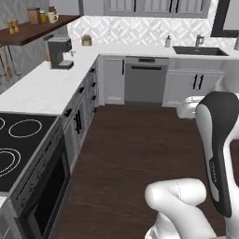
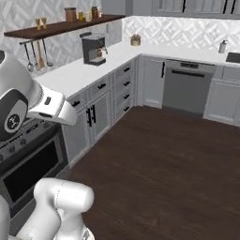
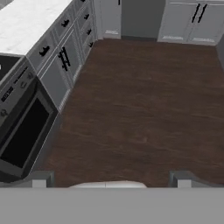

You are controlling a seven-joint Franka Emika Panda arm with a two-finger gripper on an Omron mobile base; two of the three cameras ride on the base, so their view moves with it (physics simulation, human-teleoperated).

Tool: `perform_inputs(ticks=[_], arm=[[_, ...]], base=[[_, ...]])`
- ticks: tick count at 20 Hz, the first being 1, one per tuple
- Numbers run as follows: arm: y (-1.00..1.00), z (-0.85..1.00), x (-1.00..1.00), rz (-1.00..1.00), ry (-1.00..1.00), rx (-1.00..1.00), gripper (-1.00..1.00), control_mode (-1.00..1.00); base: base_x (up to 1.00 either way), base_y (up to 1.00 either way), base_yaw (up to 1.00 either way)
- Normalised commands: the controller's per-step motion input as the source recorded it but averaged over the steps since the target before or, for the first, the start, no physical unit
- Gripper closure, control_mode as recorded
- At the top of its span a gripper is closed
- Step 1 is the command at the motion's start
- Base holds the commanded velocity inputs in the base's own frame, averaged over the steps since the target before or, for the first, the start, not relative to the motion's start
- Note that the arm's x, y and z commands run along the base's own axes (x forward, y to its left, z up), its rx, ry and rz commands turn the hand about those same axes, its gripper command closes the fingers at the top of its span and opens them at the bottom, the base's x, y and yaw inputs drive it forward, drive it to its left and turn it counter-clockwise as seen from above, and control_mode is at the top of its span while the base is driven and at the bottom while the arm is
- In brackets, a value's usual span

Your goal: Gather all objects into one cabinet and sort the glasses and bowls to opposite sides.

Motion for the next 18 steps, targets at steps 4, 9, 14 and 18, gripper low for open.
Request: perform_inputs(ticks=[4, 9, 14, 18], arm=[[0.0, 0.0, 0.0, 0.0, 0.0, 0.0, -1.0, 1.0], [0.0, 0.0, 0.0, 0.0, 0.0, 0.0, -1.0, 1.0], [0.0, 0.0, 0.0, 0.0, 0.0, 0.0, -1.0, 1.0], [0.0, 0.0, 0.0, 0.0, 0.0, 0.0, -1.0, 1.0]], base=[[1.0, -0.72, 0.37], [1.0, -0.75, 0.42], [0.99, -0.78, 0.49], [0.93, -0.79, 0.51]])
